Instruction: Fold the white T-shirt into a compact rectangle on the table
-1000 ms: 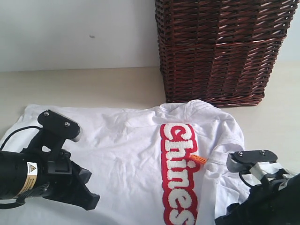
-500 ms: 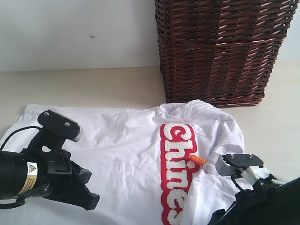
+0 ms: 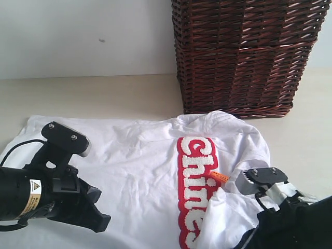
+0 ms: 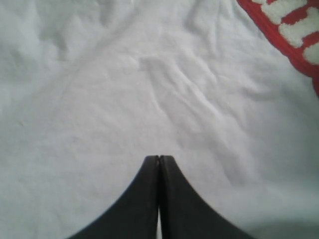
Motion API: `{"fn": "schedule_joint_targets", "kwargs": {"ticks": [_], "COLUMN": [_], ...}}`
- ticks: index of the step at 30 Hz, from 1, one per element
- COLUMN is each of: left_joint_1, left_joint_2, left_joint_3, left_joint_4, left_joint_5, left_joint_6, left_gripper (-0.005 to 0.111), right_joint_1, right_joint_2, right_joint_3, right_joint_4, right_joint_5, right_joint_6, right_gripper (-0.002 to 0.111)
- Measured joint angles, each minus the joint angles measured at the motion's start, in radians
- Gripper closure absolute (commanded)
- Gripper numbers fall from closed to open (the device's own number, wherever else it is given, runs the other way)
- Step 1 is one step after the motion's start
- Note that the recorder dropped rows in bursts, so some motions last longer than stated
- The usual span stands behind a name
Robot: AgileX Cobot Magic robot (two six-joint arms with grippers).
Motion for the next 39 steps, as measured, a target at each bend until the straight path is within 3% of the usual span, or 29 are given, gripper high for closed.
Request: {"fn": "schedule_joint_targets", "kwargs": {"ticks": [2,10,14,17,19,25,31,39], "left_joint_1": [0.000,0.000,0.000,0.000,0.000,0.000,0.000,0.000], "left_joint_2": [0.000,0.000,0.000,0.000,0.000,0.000,0.000,0.000], "left_joint_3": [0.000,0.000,0.000,0.000,0.000,0.000,0.000,0.000], "left_joint_4": [0.000,0.000,0.000,0.000,0.000,0.000,0.000,0.000], "left_joint_5": [0.000,0.000,0.000,0.000,0.000,0.009,0.016,0.025], "left_joint_6": [0.000,0.000,0.000,0.000,0.000,0.000,0.000,0.000], "left_gripper": [0.107,0.107,0.107,0.107,0.107,0.107,0.107,0.107], "right_joint_1": [0.000,0.000,0.000,0.000,0.000,0.000,0.000,0.000], "right_joint_2": [-0.064,-0.578,-0.651,-0.624,-0.608,-0.595,-0.595,-0.595], "right_joint_3": [0.001,-0.055,-0.209,-0.284,-0.303,-0.307,-0.301,-0.067], "right_joint_4": [-0.041,-0.501,-1.054,-1.285,-1.291,-1.001,-0.986,-0.829], "right_joint_5": [0.069,0.170,0.308,0.490,0.582,0.695,0.699,0.706], "right_joint_6": [0.039,0.663,1.186,1.373,1.377,1.165,1.153,1.121], "right_gripper": [0.108,0.108,0.108,0.108,0.108,0.108,0.108,0.108]}}
